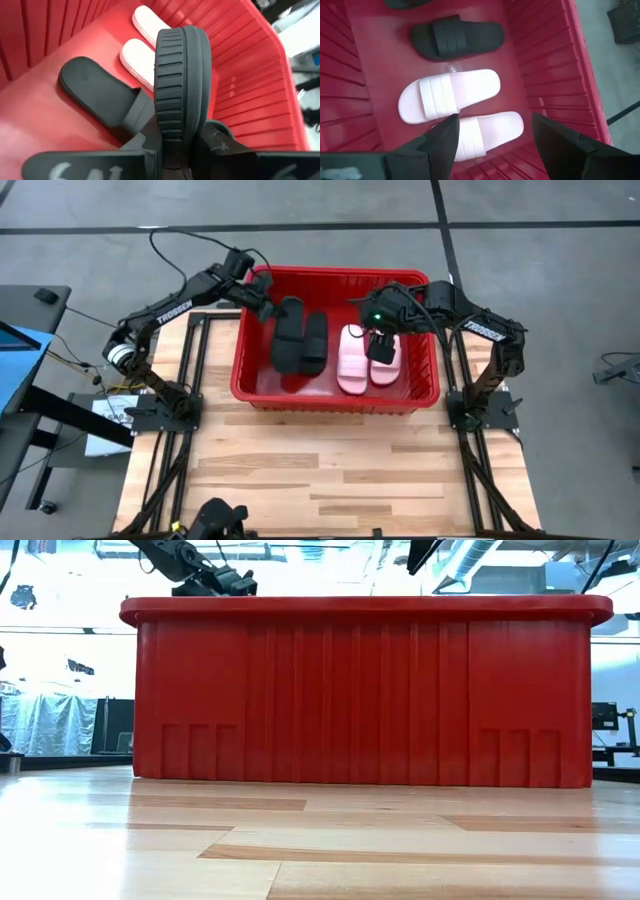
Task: Pick and place slides into bin
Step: Put the black slide into the red container
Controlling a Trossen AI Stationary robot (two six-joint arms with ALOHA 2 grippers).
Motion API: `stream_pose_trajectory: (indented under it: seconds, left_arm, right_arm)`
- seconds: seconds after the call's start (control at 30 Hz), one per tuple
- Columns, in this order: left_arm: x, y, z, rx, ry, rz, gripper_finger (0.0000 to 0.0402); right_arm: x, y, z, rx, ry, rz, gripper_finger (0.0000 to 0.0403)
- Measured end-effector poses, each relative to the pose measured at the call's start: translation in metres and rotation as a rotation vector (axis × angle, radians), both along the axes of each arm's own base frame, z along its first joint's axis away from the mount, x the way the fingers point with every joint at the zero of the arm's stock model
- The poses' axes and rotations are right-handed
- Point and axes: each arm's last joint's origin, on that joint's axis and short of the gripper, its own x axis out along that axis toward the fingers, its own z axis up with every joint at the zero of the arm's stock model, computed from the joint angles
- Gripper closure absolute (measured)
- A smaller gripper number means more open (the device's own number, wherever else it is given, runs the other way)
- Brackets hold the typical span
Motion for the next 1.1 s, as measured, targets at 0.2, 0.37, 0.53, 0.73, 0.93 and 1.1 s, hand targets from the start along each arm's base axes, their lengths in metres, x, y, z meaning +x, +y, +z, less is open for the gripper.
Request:
stream_pose_trajectory:
  seconds: [0.2, 0.37, 0.53, 0.73, 0.93, 1.1]
  left_arm:
    - [-0.001, -0.001, -0.008, 0.048, 0.037, -0.004, 0.0361]
    - [0.0, 0.0, -0.009, 0.075, 0.059, 0.019, 0.0361]
    - [0.004, -0.002, -0.012, 0.15, 0.128, 0.043, 0.0361]
    - [0.005, -0.002, -0.012, 0.174, 0.129, 0.032, 0.0361]
    - [0.006, -0.002, -0.013, 0.161, 0.113, 0.019, 0.0361]
    - [0.007, -0.004, -0.012, 0.172, 0.112, 0.004, 0.0361]
  right_arm:
    - [0.0, -0.001, 0.0, -0.001, 0.002, 0.0, 0.0163]
    - [0.0, -0.002, 0.0, 0.0, 0.001, -0.006, 0.0163]
    - [0.0, -0.002, 0.0, 0.001, 0.0, -0.006, 0.0163]
    - [0.0, -0.002, 0.0, 0.002, 0.001, -0.005, 0.0163]
    - [0.0, -0.002, 0.0, 0.002, 0.001, -0.005, 0.0163]
    - [0.0, -0.002, 0.0, 0.003, 0.001, -0.005, 0.0163]
